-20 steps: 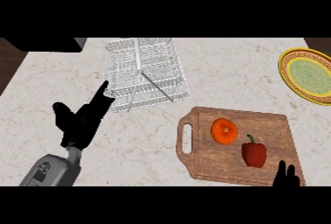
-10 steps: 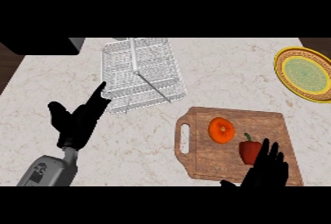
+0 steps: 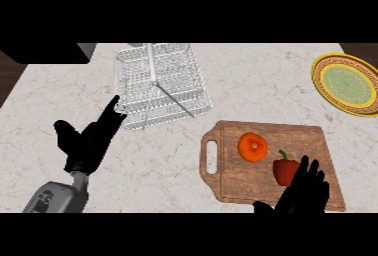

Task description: Pick the bell pepper from the cutting board and place it in the tiered basket

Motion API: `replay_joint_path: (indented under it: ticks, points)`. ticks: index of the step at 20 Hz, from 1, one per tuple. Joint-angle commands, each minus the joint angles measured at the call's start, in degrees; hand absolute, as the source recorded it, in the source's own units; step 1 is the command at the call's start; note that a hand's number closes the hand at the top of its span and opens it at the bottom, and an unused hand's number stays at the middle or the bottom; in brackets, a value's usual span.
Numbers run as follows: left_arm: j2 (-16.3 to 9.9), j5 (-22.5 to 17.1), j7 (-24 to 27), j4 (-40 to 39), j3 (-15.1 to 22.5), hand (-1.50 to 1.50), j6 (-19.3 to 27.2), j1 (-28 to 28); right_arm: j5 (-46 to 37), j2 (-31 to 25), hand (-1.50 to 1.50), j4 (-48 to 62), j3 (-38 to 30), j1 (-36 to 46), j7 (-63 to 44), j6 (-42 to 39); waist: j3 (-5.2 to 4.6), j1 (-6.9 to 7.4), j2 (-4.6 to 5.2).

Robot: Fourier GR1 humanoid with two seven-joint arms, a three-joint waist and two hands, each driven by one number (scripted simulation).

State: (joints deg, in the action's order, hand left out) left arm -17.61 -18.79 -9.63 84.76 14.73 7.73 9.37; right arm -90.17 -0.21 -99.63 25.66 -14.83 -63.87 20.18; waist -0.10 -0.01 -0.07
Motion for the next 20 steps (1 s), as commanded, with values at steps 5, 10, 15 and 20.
replay_joint_path:
  ticks: [5,10,15,20]
  points:
    - [1.59,1.67,3.23,-2.23,-1.27,0.00,-3.03,-1.48,3.50,0.20,-1.50,0.87,-4.26,3.37,-3.50,0.93,0.09,-0.05,0.06]
    - [1.98,2.19,-0.19,0.32,-1.74,0.00,-3.03,-1.54,5.71,0.21,-1.50,7.64,-6.17,1.70,-1.31,10.20,0.11,-0.01,0.05]
    - [4.40,3.36,0.54,-1.12,-2.84,0.00,-3.15,0.00,8.96,0.21,-1.50,12.95,-11.60,5.40,2.73,11.21,0.11,0.02,0.09]
    - [3.26,4.66,-2.07,1.37,-3.89,0.00,-5.01,-0.81,11.96,0.17,-1.50,14.97,-14.26,6.41,6.85,12.71,0.11,0.05,0.05]
